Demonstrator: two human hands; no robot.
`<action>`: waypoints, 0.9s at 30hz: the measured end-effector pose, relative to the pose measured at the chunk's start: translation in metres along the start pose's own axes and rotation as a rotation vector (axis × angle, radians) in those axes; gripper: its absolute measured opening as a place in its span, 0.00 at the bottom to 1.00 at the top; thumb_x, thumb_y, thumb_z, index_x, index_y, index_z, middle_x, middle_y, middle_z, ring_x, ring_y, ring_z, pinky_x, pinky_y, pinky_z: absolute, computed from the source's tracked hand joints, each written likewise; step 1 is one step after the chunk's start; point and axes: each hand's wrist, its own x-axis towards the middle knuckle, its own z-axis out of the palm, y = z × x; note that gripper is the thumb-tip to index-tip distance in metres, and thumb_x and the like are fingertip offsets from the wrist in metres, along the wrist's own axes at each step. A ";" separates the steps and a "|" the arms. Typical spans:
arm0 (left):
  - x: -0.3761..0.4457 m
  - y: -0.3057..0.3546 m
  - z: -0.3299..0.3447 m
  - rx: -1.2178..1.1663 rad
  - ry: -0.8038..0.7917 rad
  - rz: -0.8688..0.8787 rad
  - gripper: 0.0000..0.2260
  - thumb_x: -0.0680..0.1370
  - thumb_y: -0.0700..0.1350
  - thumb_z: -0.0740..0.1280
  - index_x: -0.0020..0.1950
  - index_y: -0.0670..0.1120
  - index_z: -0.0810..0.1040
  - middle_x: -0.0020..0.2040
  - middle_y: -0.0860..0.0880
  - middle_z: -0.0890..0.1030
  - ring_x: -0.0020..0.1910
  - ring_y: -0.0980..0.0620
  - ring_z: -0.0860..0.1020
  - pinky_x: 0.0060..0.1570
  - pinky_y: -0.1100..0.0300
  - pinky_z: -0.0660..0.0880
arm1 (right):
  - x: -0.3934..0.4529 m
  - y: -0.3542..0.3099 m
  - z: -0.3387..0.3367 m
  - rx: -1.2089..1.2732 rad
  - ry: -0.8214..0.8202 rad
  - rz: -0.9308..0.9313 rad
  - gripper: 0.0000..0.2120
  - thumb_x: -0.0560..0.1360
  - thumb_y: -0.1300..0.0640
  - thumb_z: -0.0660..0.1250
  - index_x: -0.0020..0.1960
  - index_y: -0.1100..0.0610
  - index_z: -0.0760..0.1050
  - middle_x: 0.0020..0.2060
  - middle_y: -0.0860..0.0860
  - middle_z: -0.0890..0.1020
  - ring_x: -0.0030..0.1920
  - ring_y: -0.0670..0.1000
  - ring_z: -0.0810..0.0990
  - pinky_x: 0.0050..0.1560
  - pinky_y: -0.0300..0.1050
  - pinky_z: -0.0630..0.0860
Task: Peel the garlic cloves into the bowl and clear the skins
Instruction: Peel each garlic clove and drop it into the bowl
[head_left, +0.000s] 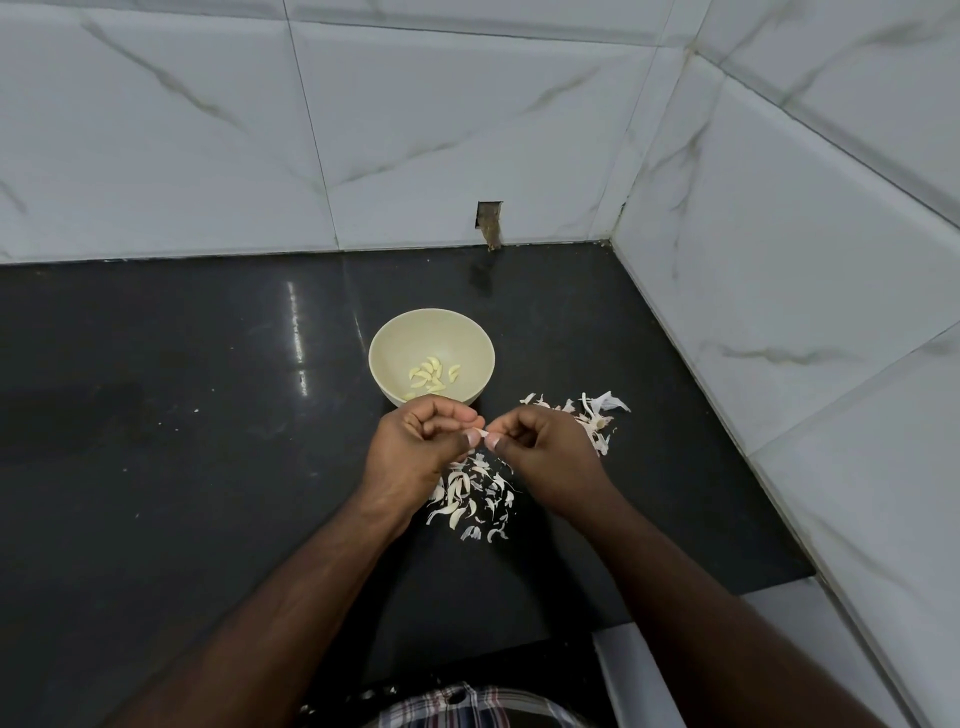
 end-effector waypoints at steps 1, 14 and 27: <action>0.000 0.000 -0.001 0.016 -0.004 0.010 0.08 0.72 0.29 0.73 0.46 0.40 0.82 0.44 0.42 0.87 0.42 0.49 0.83 0.46 0.56 0.80 | -0.001 0.000 0.001 0.053 -0.016 0.014 0.02 0.75 0.59 0.74 0.43 0.55 0.82 0.29 0.41 0.81 0.30 0.39 0.76 0.35 0.36 0.73; -0.002 -0.001 0.002 0.078 0.018 0.080 0.07 0.72 0.30 0.75 0.45 0.40 0.82 0.43 0.43 0.86 0.42 0.46 0.83 0.49 0.54 0.82 | -0.007 -0.001 0.014 0.455 0.068 0.197 0.07 0.75 0.67 0.69 0.40 0.60 0.82 0.30 0.55 0.81 0.30 0.47 0.76 0.35 0.43 0.72; -0.002 0.000 0.006 -0.179 0.087 -0.137 0.06 0.73 0.31 0.74 0.46 0.39 0.81 0.39 0.41 0.85 0.34 0.51 0.81 0.38 0.63 0.79 | -0.008 0.000 0.019 -0.082 0.265 -0.094 0.05 0.74 0.61 0.71 0.40 0.53 0.82 0.35 0.45 0.83 0.37 0.43 0.79 0.41 0.35 0.73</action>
